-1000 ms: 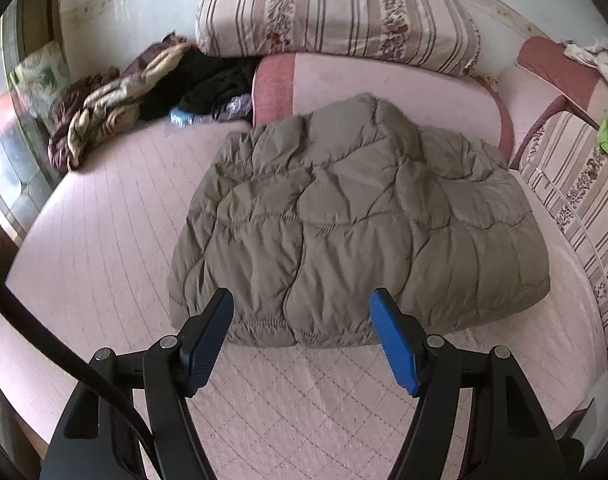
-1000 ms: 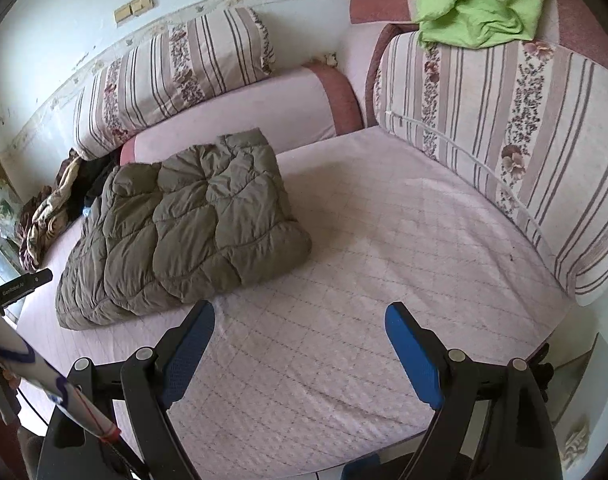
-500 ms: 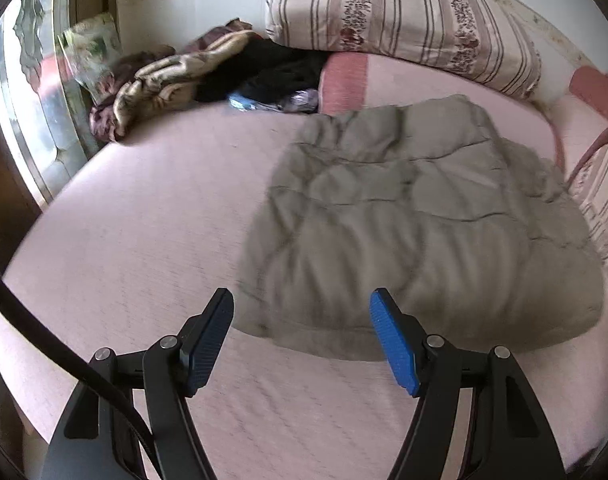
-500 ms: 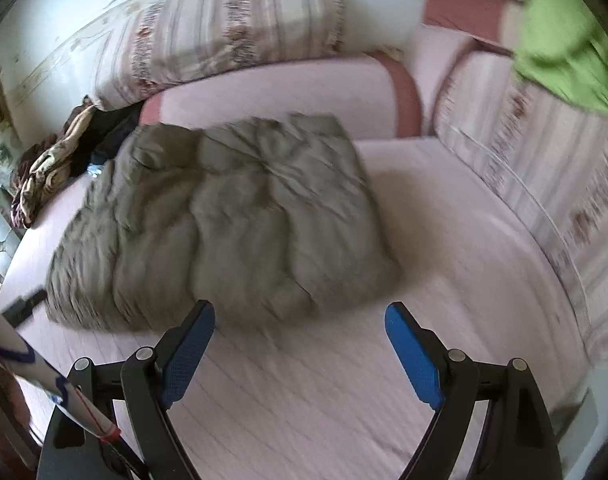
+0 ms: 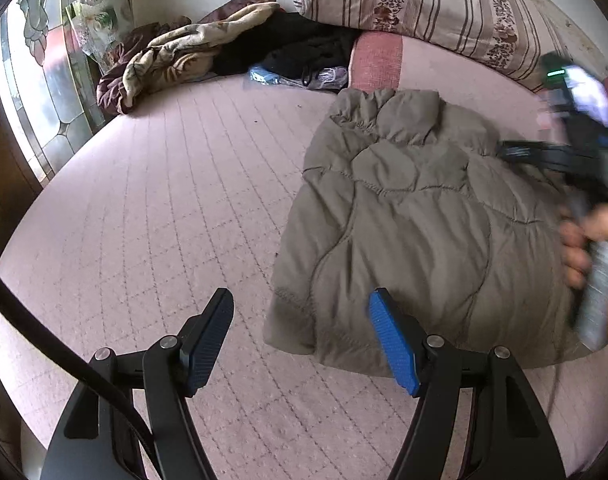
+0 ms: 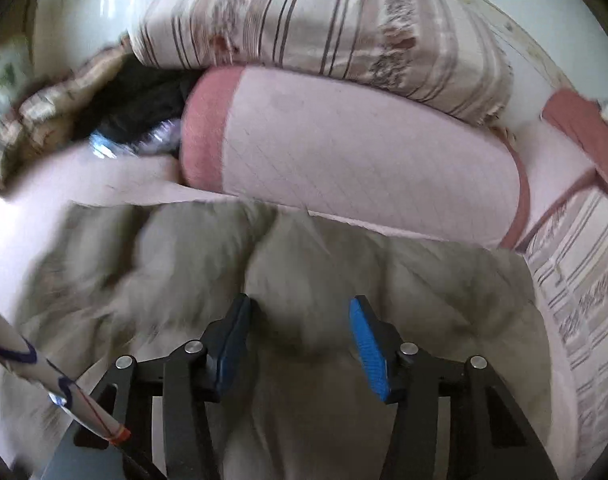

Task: Fold large clothes

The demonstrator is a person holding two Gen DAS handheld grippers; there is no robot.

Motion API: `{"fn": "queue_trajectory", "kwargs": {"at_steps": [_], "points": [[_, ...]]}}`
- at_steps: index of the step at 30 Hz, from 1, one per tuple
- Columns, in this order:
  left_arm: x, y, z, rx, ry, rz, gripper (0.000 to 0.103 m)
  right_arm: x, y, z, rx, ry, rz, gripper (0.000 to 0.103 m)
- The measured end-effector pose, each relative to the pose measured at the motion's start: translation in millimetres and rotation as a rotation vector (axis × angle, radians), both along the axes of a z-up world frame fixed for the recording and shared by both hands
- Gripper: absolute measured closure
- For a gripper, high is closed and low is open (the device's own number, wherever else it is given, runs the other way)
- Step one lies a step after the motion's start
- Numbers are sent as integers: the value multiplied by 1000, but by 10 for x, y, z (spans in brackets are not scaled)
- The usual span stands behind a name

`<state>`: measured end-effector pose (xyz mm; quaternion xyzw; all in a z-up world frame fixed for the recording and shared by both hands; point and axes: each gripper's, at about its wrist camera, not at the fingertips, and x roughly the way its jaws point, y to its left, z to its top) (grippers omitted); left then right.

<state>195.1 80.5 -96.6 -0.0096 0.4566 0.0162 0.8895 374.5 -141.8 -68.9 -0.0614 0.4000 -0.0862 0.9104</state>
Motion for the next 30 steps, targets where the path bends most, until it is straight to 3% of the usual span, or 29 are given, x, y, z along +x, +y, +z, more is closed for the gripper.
{"fn": "queue_trajectory", "kwargs": {"at_steps": [5,11,15,19,22,25,26,30], "points": [[73,67,-39,-32,15,26,33,615,80,-475,-146,13,-84,42],[142,179,-60,-36,13,76,33,921,-57,-588,-165,46,-153,31],[152,223,-55,-29,7,98,33,759,-57,-389,-165,27,-146,30],[122,214,-23,-12,-17,109,33,256,-47,-97,-118,-27,-74,30],[162,164,-61,19,-14,107,33,-7,-193,-55,-128,-24,-46,30],[272,128,-183,38,28,115,33,-143,-687,-174,-109,23,-128,29],[310,112,-228,55,43,116,33,-166,-799,-214,-102,38,-159,24],[401,-7,-345,149,68,88,32,-430,-1627,-277,-114,88,-395,19]]}}
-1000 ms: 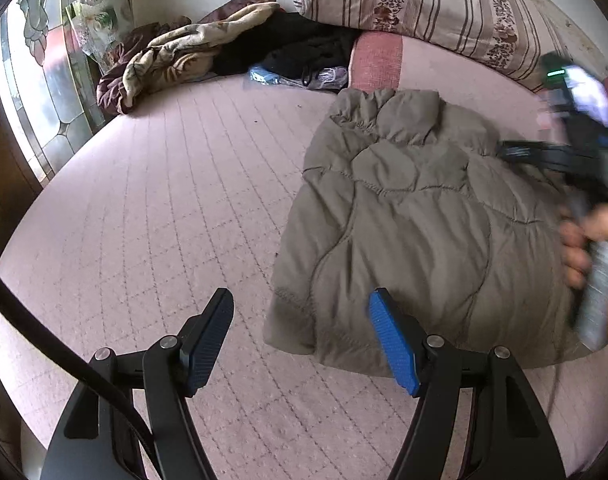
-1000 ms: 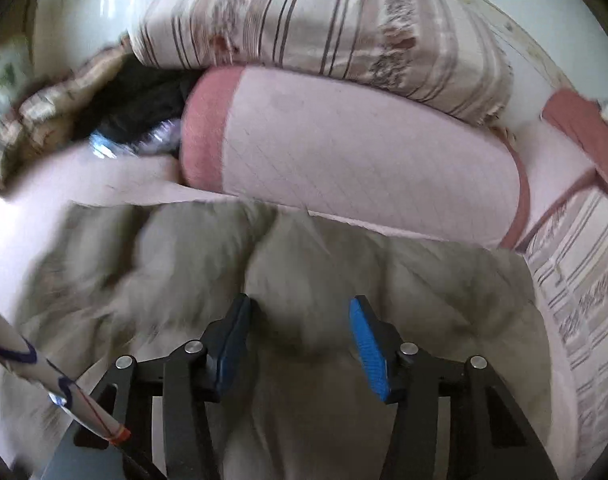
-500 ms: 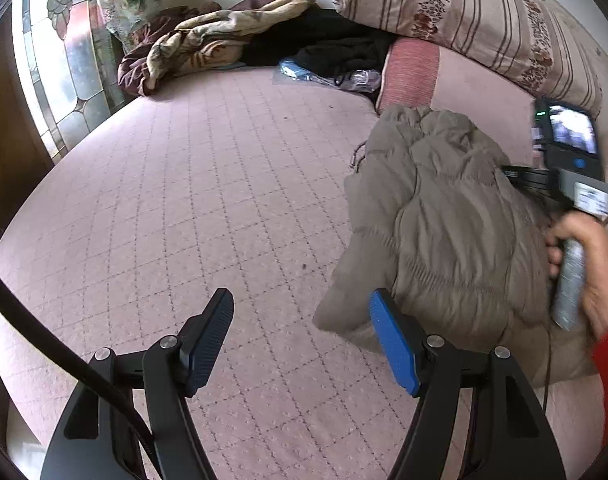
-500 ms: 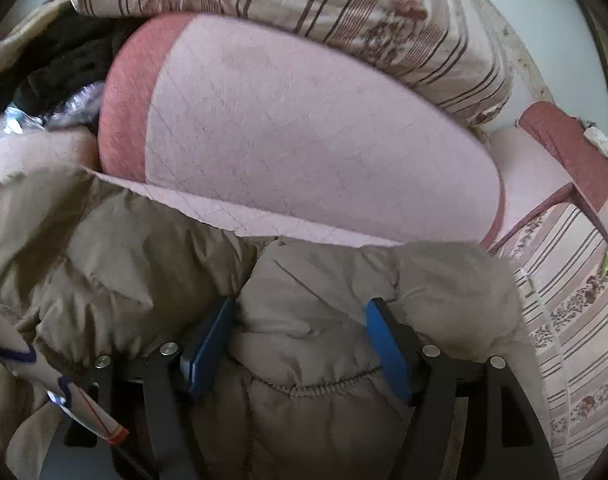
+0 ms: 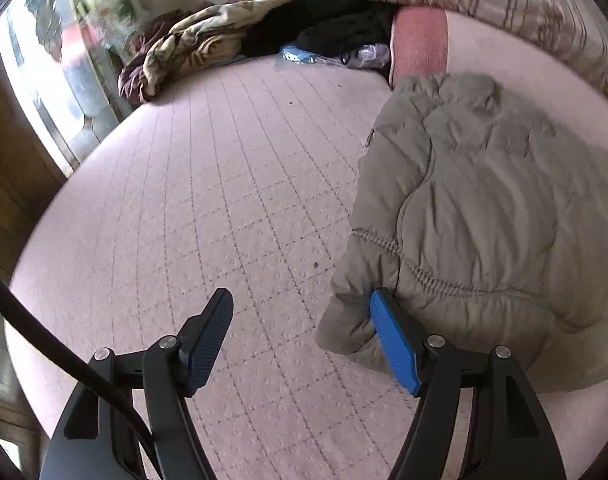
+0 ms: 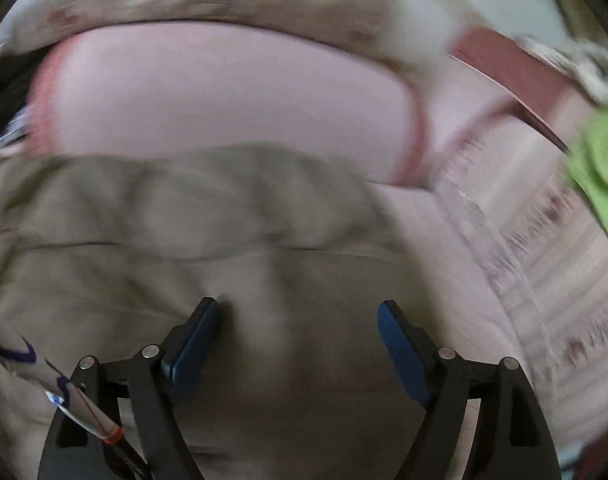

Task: Fold large clothes

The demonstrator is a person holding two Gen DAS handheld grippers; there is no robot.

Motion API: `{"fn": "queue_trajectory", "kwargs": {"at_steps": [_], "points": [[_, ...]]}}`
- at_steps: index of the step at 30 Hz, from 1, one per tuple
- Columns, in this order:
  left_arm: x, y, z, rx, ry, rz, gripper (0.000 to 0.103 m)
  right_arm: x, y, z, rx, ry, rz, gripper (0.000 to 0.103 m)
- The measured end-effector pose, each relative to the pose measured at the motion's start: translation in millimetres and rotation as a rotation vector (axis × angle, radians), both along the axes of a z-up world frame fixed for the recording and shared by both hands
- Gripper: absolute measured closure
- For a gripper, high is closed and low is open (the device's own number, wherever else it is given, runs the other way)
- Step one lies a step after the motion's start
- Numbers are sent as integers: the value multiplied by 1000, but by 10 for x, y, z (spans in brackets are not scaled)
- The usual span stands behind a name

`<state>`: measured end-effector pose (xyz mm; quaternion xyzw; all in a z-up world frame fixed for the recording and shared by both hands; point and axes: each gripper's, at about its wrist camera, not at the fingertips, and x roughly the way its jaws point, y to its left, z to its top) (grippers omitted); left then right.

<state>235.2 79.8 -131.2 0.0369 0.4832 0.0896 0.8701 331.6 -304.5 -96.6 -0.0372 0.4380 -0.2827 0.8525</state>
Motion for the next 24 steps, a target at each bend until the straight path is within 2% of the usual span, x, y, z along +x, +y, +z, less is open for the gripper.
{"fn": "queue_trajectory", "kwargs": {"at_steps": [3,7,11,14,16,18,20,22,24], "points": [[-42,-12,56,18,-19,1,33,-341,-369,151,39,-51,-76,19],[-198,-6,326,-10,-113,-6,33,-884,-553,304,107,-115,-68,19],[-270,-79,595,-97,-177,-40,33,-1365,-588,284,180,-177,-21,19],[-92,-249,576,-49,-141,-54,33,-1472,-584,170,211,-197,17,19],[96,-340,473,-55,-96,-68,33,-1462,-592,14,228,-192,31,19],[318,-415,246,-10,-1,-62,33,-1439,-644,-141,252,-178,29,19],[405,-483,47,28,44,-78,32,-1419,-736,-323,316,-181,7,19],[387,-547,-21,85,15,-85,32,-1398,-890,-494,418,-190,-23,15],[304,-614,41,134,-17,-99,32,-1444,-1026,-558,512,-224,-49,14]]}}
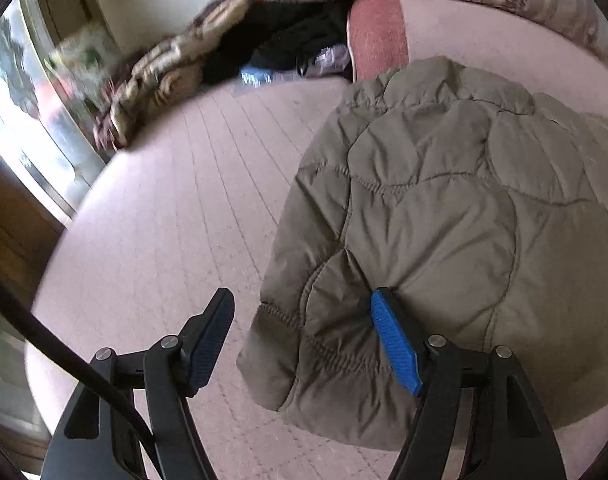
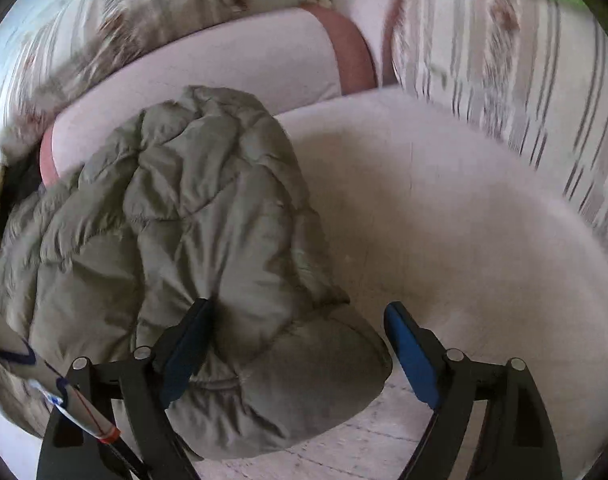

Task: Fold large clothes

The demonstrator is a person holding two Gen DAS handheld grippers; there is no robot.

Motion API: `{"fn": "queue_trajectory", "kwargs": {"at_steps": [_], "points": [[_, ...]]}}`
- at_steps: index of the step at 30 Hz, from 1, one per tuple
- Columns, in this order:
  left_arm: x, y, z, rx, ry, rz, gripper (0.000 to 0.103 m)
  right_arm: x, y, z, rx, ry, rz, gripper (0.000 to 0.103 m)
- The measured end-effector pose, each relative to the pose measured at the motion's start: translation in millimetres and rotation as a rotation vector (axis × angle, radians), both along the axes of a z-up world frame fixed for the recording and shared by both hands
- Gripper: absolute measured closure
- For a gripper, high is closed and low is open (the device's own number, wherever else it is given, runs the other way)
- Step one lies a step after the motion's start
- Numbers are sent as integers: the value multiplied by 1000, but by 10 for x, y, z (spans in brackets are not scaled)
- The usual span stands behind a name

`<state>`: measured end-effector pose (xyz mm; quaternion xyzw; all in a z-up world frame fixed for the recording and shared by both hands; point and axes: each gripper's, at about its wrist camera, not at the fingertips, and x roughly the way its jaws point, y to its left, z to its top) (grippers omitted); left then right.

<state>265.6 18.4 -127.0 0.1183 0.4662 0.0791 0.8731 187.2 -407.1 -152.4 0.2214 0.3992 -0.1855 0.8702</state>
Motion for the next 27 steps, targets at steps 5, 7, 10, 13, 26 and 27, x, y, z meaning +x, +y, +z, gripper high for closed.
{"fn": "queue_trajectory", "kwargs": {"at_steps": [5,7,10,13,26,27], "points": [[-539,62,268,-67,-44,-19,32,-376,-13,183,-48,-44,-23,14],[-832,116,308,-88,-53,-6,32,-692,92,237,-106,-35,-34,14],[-1244,206,264,-118,-51,31,32,-1101,269,239,-179,-37,-11,14],[-1592,228,203,-134,-58,78,32,-1322,366,186,-236,-35,4,14],[-2374,143,291,-176,-54,149,32,-1408,524,316,-244,-128,58,14],[-2404,133,299,-169,-55,150,32,-1419,483,314,-228,-129,49,14]]}}
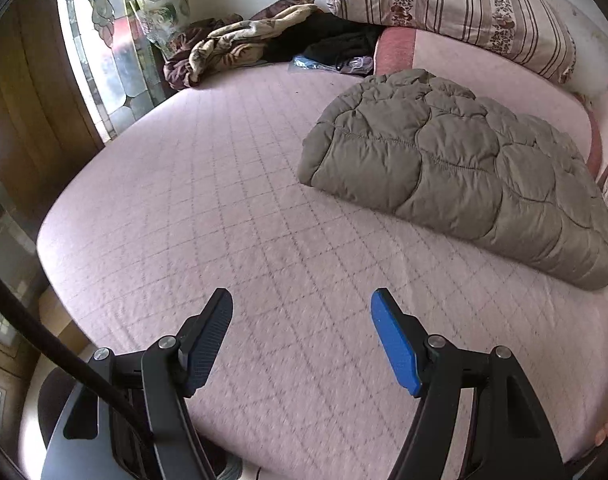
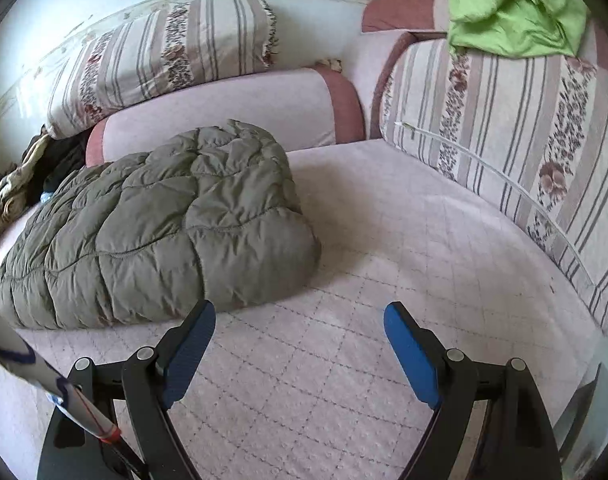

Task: Fold large clothes

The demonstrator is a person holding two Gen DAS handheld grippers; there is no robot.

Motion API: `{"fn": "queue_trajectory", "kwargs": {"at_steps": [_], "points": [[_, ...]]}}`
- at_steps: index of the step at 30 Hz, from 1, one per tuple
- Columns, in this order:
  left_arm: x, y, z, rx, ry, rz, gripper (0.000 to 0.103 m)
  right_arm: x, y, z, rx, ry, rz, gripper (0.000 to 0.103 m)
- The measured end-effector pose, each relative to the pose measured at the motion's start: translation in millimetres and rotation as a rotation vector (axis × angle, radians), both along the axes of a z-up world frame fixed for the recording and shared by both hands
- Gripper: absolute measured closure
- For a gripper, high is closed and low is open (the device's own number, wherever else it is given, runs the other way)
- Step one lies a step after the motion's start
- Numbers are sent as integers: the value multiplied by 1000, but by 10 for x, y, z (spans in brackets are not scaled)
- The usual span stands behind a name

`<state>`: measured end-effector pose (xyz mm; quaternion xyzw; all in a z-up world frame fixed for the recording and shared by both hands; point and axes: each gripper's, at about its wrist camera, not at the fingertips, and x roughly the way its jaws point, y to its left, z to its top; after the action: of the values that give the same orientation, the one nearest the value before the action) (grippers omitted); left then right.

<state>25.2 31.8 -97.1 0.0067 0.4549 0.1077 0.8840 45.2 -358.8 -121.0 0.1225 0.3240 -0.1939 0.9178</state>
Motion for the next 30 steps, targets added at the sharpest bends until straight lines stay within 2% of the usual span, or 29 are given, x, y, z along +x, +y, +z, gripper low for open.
{"fn": "queue_trajectory", "kwargs": {"at_steps": [3,14,23,27,29,30], "points": [[-67,-49,10,33,-1,-1,32,-52,-75,-1,35,-8,-13,14],[-116,-187,56,62,-8,-41,32,-113,-130,2,39,-9,-33,14],[123,-132,123,76,-8,-83,32,-69,-157,-67,94,3,-22,14],[415,40,167,22,16,-86,28,-37,-149,-87,98,10,-19,14],[602,122,138,-16,44,-98,28,-35,-167,-108,139,7,-7,13],[723,176,115,-39,50,-108,28,-20,-201,-128,191,6,7,13]]}}
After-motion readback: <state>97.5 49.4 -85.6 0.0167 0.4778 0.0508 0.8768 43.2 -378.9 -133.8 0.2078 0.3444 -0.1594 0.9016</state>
